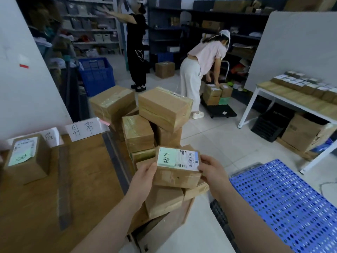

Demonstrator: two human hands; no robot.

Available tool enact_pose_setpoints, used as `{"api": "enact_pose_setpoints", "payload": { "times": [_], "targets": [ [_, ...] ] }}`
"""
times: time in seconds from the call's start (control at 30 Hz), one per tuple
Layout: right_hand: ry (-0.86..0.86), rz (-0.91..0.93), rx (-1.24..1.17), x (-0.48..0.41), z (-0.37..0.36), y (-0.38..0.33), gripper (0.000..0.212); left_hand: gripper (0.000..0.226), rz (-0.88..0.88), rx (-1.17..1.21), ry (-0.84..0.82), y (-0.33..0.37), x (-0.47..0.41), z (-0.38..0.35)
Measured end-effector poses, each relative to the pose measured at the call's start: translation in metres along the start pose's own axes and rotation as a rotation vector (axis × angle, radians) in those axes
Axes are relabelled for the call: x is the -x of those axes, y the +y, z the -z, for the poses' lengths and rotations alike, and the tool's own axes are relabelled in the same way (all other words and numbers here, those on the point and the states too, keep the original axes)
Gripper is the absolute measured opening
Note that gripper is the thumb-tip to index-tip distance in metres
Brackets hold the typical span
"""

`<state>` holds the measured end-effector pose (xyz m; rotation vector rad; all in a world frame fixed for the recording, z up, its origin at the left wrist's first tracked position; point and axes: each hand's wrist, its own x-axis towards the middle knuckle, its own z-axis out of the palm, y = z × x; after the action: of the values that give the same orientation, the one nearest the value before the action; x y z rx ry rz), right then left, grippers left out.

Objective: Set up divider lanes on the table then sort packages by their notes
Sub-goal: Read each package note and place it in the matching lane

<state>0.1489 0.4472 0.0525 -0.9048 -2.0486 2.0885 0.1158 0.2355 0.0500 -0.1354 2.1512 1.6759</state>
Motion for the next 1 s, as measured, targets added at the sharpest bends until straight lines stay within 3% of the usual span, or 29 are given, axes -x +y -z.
{"api": "enact_pose_setpoints", "payload": {
  "times": [0.13, 0.23, 0.33, 0.5, 0.73, 0.9, 1.0],
  "targets": [
    [-0.076, 0.039, 0.064, -0.019, 0.012, 0.004, 0.051, 0.037, 0.082, 0.088, 0.098, 0.000, -0.002, -0.021],
    [-0.139, 0.043, 0.065, -0.025, 0.015, 0.010, 0.045, 0.032, 0.122, 0.121, 0.120, 0.002, 0.002, -0.033],
    [-0.187, 0.048, 0.060, -0.029, 0.018, 0.016, 0.041, 0.049, 0.131, 0.092, 0.156, -0.003, -0.002, -0.039],
    [-0.246, 0.048, 0.113, -0.039, 0.021, 0.016, 0.039, 0.051, 0.123, 0.055, 0.172, -0.009, -0.001, -0.042],
    [-0.283, 0.007, 0.192, -0.049, 0.019, 0.007, 0.041, 0.084, 0.162, 0.006, 0.048, -0.004, -0.001, -0.038],
    [-0.270, 0.071, 0.229, -0.058, 0.011, 0.002, 0.040, 0.059, 0.187, -0.028, 0.051, -0.005, 0.002, -0.035],
    [-0.301, -0.007, 0.200, -0.055, 0.008, 0.009, 0.050, 0.056, 0.181, -0.074, 0.063, -0.009, 0.006, -0.033]
  ]
}}
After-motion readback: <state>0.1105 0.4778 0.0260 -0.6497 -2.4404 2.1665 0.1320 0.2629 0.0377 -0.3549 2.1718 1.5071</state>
